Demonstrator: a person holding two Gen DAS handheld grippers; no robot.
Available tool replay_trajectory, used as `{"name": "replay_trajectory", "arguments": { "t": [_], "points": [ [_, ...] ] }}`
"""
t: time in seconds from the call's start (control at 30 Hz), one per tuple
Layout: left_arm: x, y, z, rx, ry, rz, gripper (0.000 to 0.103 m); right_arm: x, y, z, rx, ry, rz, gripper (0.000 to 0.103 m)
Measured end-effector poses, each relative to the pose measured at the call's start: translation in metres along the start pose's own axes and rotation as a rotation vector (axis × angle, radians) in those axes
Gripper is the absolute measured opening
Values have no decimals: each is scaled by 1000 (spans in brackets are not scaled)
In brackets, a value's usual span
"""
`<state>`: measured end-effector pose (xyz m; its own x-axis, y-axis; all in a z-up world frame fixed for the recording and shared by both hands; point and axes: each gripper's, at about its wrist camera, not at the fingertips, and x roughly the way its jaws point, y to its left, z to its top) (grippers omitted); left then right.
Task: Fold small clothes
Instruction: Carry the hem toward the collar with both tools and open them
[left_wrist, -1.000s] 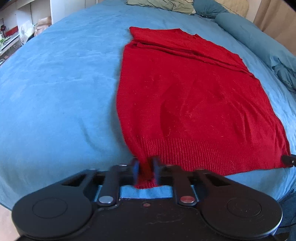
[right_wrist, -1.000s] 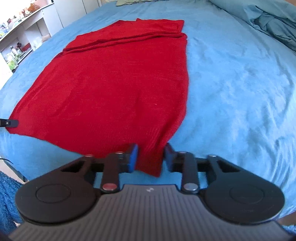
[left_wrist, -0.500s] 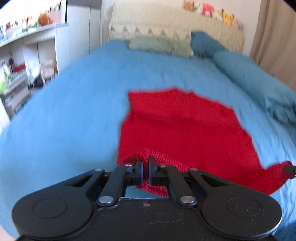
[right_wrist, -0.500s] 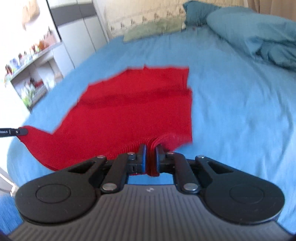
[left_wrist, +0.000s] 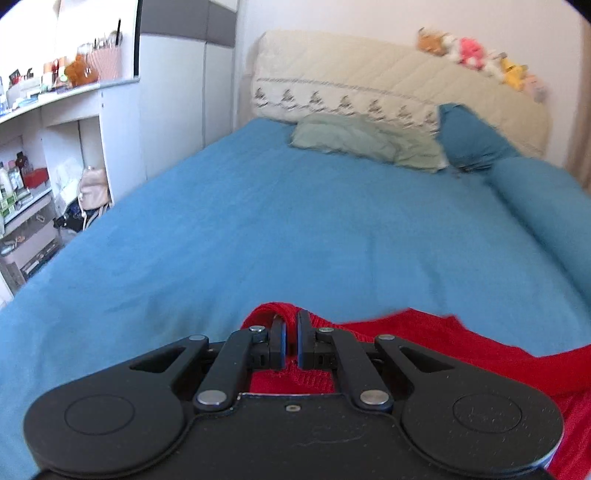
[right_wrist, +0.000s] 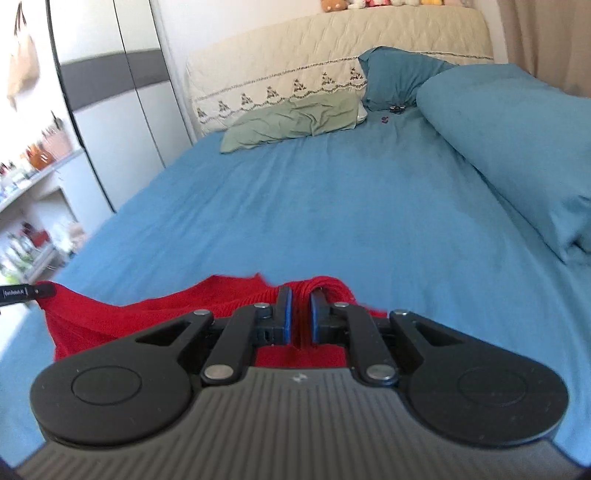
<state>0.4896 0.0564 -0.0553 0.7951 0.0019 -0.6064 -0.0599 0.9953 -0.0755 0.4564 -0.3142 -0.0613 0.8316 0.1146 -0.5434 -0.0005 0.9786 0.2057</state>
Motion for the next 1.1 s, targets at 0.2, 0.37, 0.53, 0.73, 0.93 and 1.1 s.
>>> {"name": "replay_trajectory", "arguments": {
  "t": [0.2, 0.37, 0.53, 0.73, 0.93, 1.1],
  "points": [
    [106, 7, -26, -108, 113, 51, 5, 104, -26, -38, 50, 67, -45, 25],
    [129, 13, -24, -157, 115, 19, 11, 135, -40, -38, 95, 55, -35, 26],
    [114, 14, -21, -166, 47, 104, 82, 144, -36, -34, 71, 38, -123, 69],
    [72, -1, -16, -32, -10, 92, 93, 106, -32, -31, 4, -22, -89, 87],
    [16, -31, -6, 96, -9, -6, 103, 39, -16, -26, -110, -80, -50, 103],
    [-27, -48, -26, 165, 52, -78, 103, -19, -2, -29, -133, -37, -65, 103]
  ]
}}
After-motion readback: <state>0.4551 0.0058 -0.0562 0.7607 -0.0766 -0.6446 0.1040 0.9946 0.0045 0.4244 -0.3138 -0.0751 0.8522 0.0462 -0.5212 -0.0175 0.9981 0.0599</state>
